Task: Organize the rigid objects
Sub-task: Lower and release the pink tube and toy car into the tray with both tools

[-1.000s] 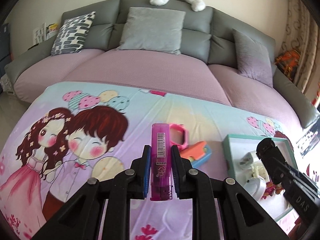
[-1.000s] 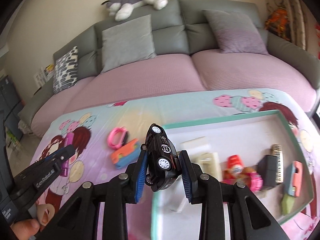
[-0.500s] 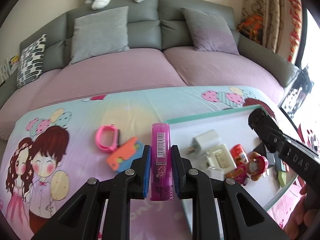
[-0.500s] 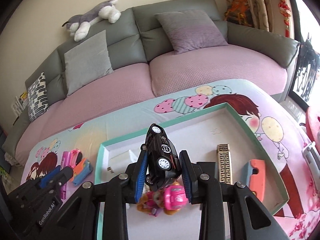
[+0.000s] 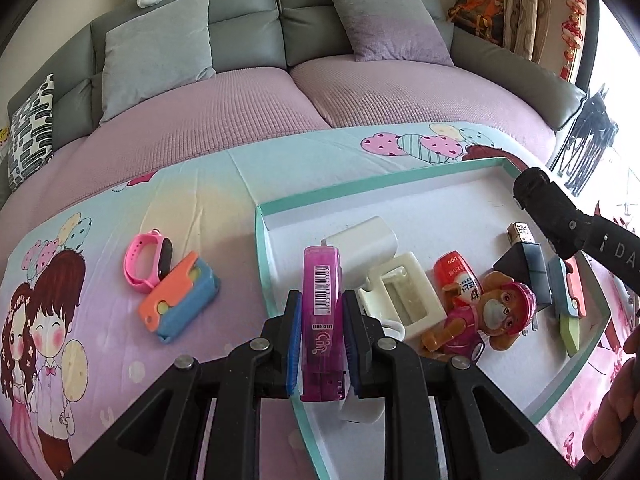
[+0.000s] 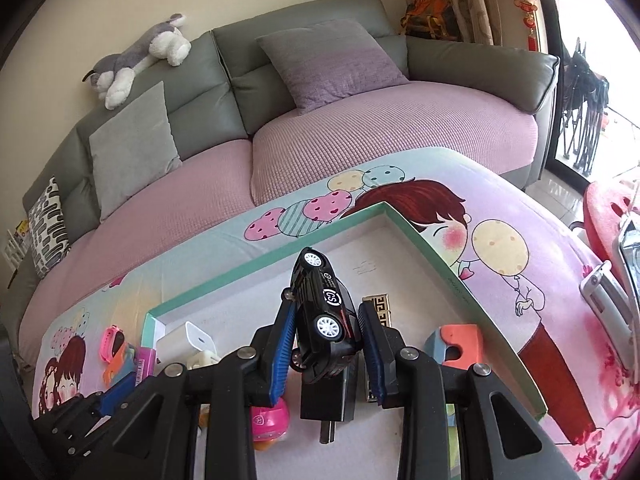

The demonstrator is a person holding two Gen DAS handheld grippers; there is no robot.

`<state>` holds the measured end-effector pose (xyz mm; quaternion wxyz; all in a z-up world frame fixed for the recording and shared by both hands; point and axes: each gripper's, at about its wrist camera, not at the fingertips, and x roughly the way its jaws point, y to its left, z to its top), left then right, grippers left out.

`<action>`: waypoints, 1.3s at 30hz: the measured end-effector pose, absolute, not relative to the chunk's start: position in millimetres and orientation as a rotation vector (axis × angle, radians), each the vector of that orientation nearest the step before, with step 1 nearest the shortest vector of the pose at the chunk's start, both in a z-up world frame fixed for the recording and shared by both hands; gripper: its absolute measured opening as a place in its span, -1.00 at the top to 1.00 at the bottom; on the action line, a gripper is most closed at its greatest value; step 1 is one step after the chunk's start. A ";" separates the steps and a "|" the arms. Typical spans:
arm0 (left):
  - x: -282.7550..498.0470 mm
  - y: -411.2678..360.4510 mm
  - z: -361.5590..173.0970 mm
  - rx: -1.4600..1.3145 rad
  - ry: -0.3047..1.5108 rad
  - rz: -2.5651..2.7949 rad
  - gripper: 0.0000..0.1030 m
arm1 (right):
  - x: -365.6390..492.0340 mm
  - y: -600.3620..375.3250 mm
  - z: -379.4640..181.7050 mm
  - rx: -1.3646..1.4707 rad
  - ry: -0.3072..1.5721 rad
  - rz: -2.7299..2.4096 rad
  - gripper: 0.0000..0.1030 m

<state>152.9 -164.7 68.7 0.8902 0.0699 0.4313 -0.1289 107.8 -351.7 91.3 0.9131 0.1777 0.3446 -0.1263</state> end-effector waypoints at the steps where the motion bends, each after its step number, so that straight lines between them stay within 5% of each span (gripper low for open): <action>1: 153.2 -164.8 68.5 0.143 0.894 -0.266 0.61 | 108.1 -352.6 90.2 0.370 0.712 -0.260 0.33; 16: 156.7 -157.1 64.7 0.087 0.897 -0.297 0.59 | 118.6 -337.3 82.5 0.312 0.753 -0.246 0.33; 28: 158.2 -149.5 65.0 0.082 0.906 -0.277 0.22 | 122.7 -328.0 81.8 0.265 0.777 -0.240 0.31; 30: 158.4 -148.1 65.6 0.082 0.906 -0.271 0.14 | 123.1 -326.5 82.5 0.255 0.779 -0.246 0.18; 32: 158.0 -144.4 68.1 0.074 0.901 -0.261 0.01 | 123.0 -325.6 83.7 0.245 0.776 -0.251 -0.17; 39: 158.2 -128.6 76.8 0.039 0.878 -0.214 -0.30 | 123.7 -320.7 85.3 0.231 0.772 -0.238 -0.21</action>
